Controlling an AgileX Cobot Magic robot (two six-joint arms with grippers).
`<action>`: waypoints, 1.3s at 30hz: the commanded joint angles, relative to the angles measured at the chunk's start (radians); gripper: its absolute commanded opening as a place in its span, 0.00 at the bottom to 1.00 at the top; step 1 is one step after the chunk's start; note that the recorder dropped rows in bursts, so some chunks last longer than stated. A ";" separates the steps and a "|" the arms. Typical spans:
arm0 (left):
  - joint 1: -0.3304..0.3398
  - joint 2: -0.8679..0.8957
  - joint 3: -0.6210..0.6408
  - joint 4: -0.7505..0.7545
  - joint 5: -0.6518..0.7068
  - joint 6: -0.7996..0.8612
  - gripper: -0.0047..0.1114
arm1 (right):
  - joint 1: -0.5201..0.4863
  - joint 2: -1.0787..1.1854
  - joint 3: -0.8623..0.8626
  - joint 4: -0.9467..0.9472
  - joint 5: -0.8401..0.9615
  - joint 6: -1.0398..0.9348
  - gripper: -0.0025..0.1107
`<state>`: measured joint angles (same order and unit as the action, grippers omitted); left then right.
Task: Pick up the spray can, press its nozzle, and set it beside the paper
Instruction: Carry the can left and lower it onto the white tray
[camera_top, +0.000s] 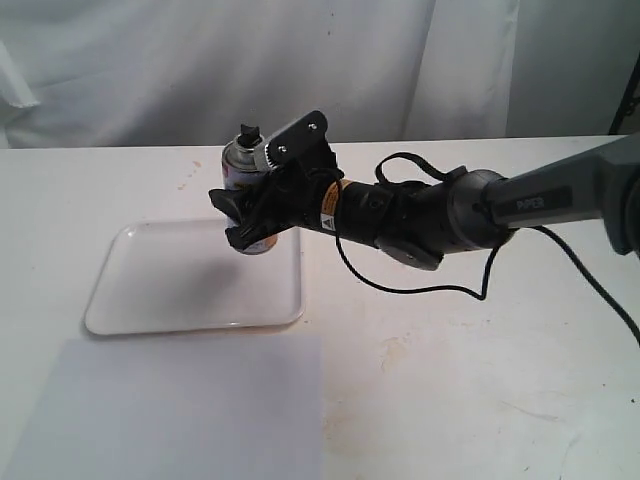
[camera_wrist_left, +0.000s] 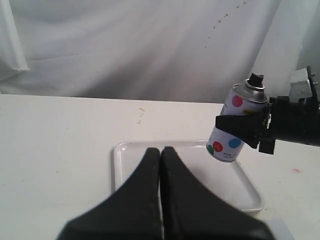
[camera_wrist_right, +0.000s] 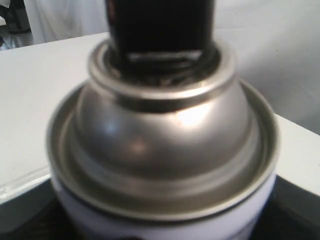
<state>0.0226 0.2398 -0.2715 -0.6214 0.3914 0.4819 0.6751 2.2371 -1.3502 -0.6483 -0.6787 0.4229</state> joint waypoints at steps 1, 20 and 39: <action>0.002 -0.003 0.003 0.004 0.002 -0.010 0.04 | 0.005 0.040 -0.101 -0.072 0.015 0.082 0.02; 0.002 -0.003 0.003 0.004 0.007 -0.010 0.04 | 0.012 0.139 -0.158 -0.079 0.051 0.076 0.02; 0.002 -0.003 0.003 0.004 0.007 -0.010 0.04 | 0.022 0.139 -0.158 -0.106 0.060 0.109 0.65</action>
<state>0.0226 0.2398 -0.2715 -0.6214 0.3950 0.4819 0.6898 2.3838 -1.4989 -0.7568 -0.6152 0.5195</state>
